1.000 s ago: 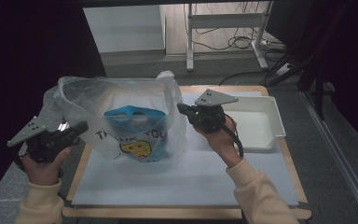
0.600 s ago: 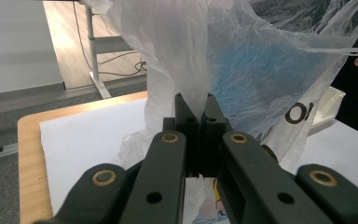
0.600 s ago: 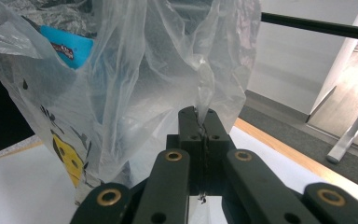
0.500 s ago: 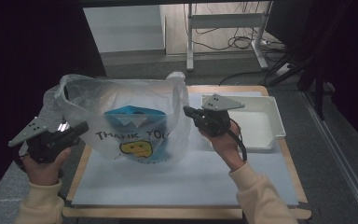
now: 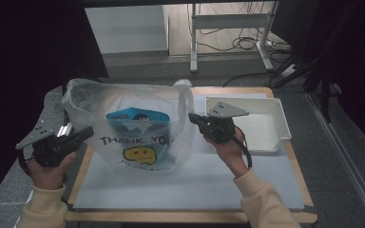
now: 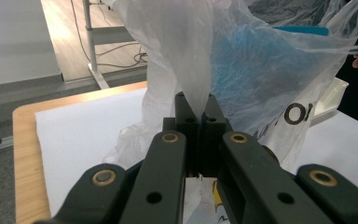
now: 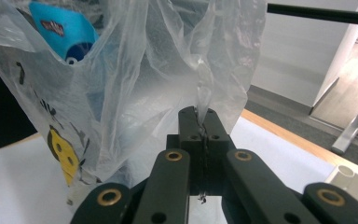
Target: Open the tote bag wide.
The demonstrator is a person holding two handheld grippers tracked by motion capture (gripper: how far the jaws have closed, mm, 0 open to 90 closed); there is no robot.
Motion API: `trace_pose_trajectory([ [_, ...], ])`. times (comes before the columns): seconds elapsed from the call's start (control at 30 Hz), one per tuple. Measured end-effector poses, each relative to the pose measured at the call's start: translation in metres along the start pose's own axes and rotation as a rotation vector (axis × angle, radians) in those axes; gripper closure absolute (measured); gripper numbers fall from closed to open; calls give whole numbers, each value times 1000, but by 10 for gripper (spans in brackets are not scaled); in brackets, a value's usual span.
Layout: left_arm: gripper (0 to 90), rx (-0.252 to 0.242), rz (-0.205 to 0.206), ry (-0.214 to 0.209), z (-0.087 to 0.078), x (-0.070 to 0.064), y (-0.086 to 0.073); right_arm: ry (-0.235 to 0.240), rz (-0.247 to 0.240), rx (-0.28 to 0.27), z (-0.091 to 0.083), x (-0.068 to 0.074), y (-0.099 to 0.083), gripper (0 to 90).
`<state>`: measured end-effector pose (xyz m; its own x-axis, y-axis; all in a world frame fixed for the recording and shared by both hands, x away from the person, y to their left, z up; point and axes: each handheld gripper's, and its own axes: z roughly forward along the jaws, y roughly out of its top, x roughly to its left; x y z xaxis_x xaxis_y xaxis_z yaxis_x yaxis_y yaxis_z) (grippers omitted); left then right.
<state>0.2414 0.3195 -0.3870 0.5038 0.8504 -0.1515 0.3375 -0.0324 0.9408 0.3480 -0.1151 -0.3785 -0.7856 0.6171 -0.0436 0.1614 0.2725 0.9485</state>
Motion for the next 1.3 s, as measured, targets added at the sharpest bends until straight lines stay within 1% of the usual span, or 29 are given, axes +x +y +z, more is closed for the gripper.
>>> trace_pose_trajectory([
  [0.3,900,19,-12,-1,3,1,-6,3,3,11,3,0,-10,888],
  [0.6,900,39,-18,0,6,2,-12,7,19,30,7,0,-23,889],
  [0.7,900,48,-19,0,7,2,-13,9,18,30,8,0,-25,888],
  [0.87,900,60,-22,3,9,3,-17,16,31,31,10,1,-31,888],
  [1.13,900,77,-20,3,11,4,-22,26,42,37,12,3,-36,888],
  [1.3,900,83,-24,4,11,5,-24,26,34,35,13,5,-37,888],
])
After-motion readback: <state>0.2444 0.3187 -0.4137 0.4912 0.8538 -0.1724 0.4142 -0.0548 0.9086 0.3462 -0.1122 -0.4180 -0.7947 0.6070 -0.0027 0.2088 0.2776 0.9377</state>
